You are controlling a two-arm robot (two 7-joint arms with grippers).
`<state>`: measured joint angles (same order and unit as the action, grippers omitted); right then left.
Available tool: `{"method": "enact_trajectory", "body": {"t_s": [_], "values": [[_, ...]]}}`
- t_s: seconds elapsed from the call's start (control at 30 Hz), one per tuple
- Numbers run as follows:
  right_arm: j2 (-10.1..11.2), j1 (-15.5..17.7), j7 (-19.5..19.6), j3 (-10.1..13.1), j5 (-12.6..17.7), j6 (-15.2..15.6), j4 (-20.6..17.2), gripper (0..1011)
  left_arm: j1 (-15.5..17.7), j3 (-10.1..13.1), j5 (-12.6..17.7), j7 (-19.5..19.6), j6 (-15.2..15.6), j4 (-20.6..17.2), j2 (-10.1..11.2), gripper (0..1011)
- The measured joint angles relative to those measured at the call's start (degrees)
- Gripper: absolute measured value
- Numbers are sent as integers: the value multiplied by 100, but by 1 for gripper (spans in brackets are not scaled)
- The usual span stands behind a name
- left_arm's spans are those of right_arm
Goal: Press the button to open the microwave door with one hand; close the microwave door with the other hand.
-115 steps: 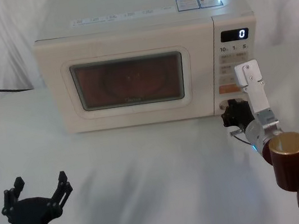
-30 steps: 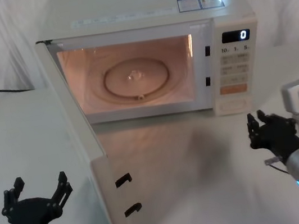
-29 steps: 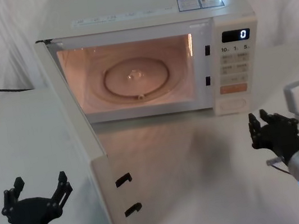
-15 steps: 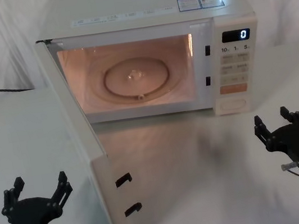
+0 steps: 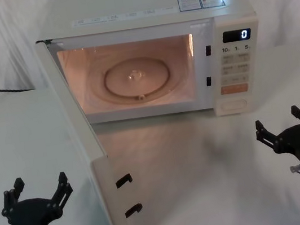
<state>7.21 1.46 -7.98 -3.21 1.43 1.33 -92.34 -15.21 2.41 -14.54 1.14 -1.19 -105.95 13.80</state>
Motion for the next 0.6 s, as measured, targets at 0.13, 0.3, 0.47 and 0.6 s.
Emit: {"method": "enact_trajectory", "body": {"t_s": [0.13,0.3,0.47,0.6], "values": [[15,-7,-6,-6,7,0,8,1002,0,0,0,0,0,0,0,1005],[9,-6,-6,-5,7,0,7,1002,0,0,0,0,0,0,0,1005],[4,-4,-6,-3,6,-1,4,1002,0,0,0,0,0,0,0,1005],[1,-2,-6,-1,6,-2,2,1002,0,0,0,0,0,0,0,1005]]}}
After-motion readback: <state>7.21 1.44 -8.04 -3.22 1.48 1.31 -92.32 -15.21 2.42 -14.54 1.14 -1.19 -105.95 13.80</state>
